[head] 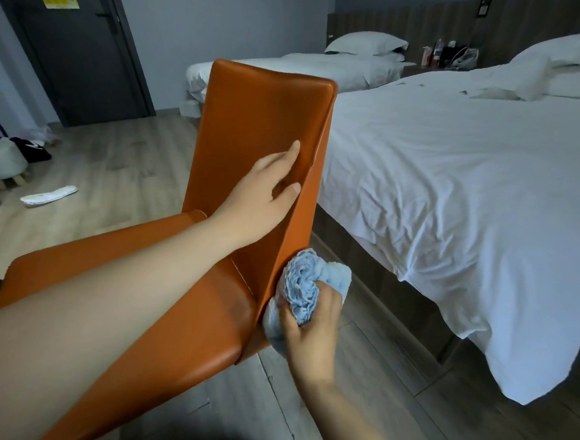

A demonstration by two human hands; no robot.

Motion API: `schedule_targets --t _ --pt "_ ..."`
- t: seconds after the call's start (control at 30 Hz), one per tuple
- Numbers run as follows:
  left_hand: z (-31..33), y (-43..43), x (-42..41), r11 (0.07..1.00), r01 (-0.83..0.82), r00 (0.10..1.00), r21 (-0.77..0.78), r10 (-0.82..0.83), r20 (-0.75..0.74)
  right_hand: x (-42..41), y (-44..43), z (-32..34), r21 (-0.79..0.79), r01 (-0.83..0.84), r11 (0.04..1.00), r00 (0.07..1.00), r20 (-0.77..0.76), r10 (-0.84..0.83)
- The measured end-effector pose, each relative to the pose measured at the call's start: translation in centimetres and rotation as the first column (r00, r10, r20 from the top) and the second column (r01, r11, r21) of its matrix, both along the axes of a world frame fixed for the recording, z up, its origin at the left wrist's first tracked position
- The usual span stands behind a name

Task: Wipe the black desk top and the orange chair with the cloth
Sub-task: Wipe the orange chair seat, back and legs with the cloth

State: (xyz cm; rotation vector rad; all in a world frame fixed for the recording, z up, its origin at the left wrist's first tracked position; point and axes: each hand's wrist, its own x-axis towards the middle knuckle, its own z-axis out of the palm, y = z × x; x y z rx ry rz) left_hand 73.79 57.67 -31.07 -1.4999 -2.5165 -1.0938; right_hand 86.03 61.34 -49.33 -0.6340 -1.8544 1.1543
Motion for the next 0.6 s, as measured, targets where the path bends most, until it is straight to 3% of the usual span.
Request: schedule_targets --t 0.27,0.43,0.6 --pt "-3.2 -2.1 1.2 0.998 0.047 0.996 0.042 -0.05 0.068 0.6 -1.6 -5.2 -0.147 0.011 0.989 0.979 0.203 0.019" --pt "-4.7 -3.1 1.9 1.0 -0.009 0.999 0.022 0.008 0.045 1.6 -1.2 -5.6 -0.305 0.018 0.952 0.951 0.301 0.078" --pt "-6.9 -4.3 2.8 0.998 -0.056 0.997 0.001 0.056 0.052 3.0 0.1 -4.7 -0.33 0.101 0.939 0.923 0.383 0.036"
